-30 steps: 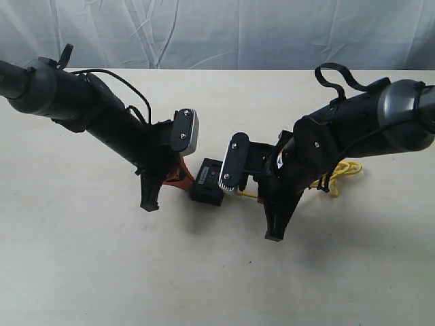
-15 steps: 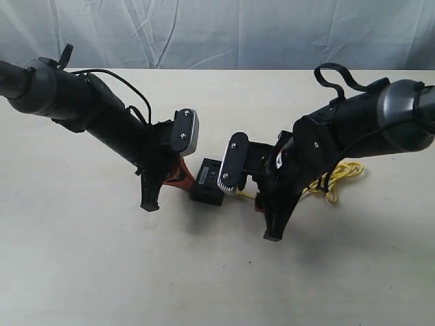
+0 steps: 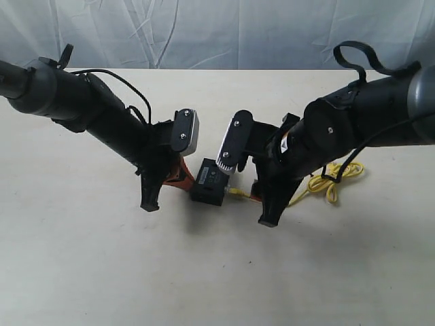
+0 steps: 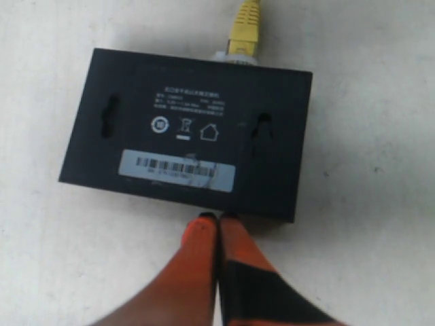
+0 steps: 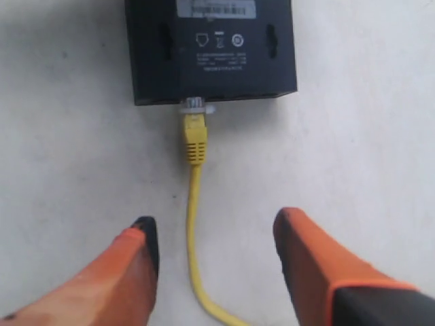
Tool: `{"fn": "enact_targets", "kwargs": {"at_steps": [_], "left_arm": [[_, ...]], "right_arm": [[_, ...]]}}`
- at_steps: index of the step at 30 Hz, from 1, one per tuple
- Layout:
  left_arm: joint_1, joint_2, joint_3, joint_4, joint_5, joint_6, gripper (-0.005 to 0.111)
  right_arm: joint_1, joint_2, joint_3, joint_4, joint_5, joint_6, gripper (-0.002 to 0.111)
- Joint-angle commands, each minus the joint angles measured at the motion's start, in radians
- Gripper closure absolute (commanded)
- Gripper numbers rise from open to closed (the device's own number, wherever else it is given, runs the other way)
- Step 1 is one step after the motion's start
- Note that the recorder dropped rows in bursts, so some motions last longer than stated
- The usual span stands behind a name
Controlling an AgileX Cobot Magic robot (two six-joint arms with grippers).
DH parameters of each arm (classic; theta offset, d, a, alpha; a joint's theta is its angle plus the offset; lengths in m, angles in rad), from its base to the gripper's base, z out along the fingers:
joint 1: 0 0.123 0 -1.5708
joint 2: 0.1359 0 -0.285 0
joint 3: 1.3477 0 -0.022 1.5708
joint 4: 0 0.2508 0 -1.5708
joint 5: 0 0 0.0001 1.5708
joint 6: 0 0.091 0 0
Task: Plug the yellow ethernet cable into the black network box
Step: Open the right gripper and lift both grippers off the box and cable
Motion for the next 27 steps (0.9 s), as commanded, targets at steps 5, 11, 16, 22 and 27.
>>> {"fn": "enact_targets", "kwargs": {"at_steps": [5, 11, 16, 22, 27], "left_arm": [[-0.012, -0.031, 0.005, -0.005, -0.026, -0.093, 0.107], [-0.012, -0.033, 0.005, -0.005, -0.061, -0.141, 0.101], [-0.012, -0.04, 0.005, 0.03, -0.062, -0.153, 0.078], [-0.012, -0.125, 0.005, 0.291, -0.104, -0.459, 0.078], [-0.012, -0.217, 0.005, 0.708, -0.084, -1.102, 0.104]], "right_arm": [[0.003, -0.046, -0.004, 0.003, 0.005, 0.031, 0.055], [0.003, -0.046, -0.004, 0.003, 0.005, 0.046, 0.055], [0.003, -0.046, -0.004, 0.003, 0.009, 0.049, 0.055], [0.003, -0.049, -0.004, 0.003, 0.009, 0.072, 0.055], [0.003, -0.082, -0.004, 0.003, 0.089, 0.203, 0.092]]}}
